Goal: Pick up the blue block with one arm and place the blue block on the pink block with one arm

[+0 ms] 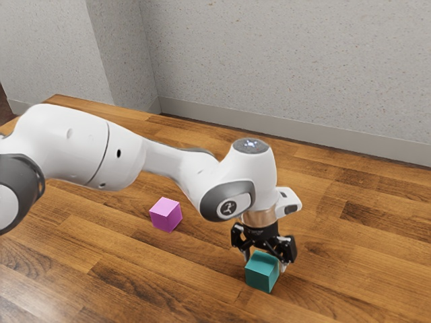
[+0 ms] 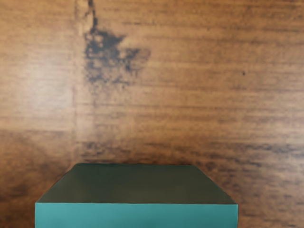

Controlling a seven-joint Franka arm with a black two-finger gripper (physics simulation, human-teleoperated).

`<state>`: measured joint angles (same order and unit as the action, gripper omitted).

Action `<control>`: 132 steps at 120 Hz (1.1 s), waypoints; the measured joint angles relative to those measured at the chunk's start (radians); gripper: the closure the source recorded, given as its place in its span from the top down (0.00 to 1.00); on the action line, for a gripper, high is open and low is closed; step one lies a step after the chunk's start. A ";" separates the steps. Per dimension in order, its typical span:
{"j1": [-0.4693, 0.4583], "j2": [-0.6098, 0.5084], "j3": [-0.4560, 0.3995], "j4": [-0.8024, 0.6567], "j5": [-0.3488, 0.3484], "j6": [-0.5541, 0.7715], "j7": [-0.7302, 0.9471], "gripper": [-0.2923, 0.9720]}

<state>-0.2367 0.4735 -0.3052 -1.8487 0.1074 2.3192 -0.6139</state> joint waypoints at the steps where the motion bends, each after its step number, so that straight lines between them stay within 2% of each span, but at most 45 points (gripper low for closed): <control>1: 0.000 0.001 0.000 0.000 0.000 0.000 0.001 0.77; 55: -0.001 0.033 0.014 -0.017 0.001 0.028 0.031 0.75; 107: -0.003 0.025 0.014 -0.015 0.003 0.031 0.051 0.57; 132: -0.003 -0.001 0.018 -0.018 0.008 0.016 0.057 0.53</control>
<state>-0.2393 0.4725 -0.2868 -1.8665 0.1152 2.3355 -0.5573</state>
